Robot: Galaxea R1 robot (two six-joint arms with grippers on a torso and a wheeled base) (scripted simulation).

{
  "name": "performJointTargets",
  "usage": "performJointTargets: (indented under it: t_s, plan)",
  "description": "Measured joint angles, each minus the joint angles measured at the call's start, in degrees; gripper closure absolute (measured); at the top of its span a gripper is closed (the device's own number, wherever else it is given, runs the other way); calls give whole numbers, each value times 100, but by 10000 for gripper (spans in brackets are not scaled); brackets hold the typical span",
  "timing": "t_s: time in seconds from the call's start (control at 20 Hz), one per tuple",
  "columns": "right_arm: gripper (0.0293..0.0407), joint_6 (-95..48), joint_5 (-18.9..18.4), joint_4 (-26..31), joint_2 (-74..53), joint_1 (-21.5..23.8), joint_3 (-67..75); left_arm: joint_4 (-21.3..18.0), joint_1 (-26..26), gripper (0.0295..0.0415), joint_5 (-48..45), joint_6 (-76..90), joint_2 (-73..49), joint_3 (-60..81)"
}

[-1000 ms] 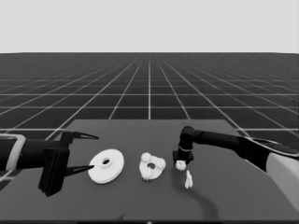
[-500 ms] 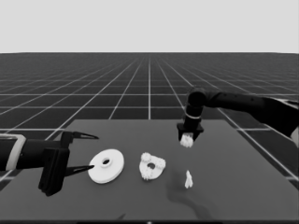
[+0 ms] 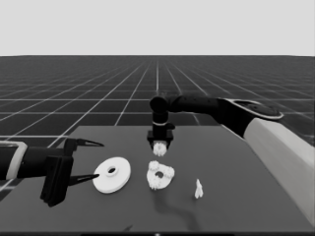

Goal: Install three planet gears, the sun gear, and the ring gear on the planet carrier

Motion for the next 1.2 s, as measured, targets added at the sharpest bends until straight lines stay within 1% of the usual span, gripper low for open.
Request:
performJointTargets:
  t_s: [0.05, 0.1, 0.15, 0.2, 0.3, 0.65, 1.2]
  plan:
    - [388, -2, 0, 0, 10, 0, -13, 0, 0, 326, 0, 0, 0, 0]
    - [387, 45, 179, -754, -11, -645, 54, 0, 0, 326, 0, 0, 0, 0]
    - [387, -28, 285, -1209, 22, -1201, -68, 0, 0, 326, 0, 0, 0, 0]
    - [387, -136, 367, -1464, 70, -1506, -241, 0, 0, 326, 0, 0, 0, 0]
    - [388, -271, 466, -1686, 133, -1760, -469, 0, 0, 326, 0, 0, 0, 0]
    - [387, -280, 524, -1789, 165, -1924, -599, 0, 0, 326, 0, 0, 0, 0]
    - [388, 350, 523, -1789, 164, -1936, -600, 0, 0, 326, 0, 0, 0, 0]
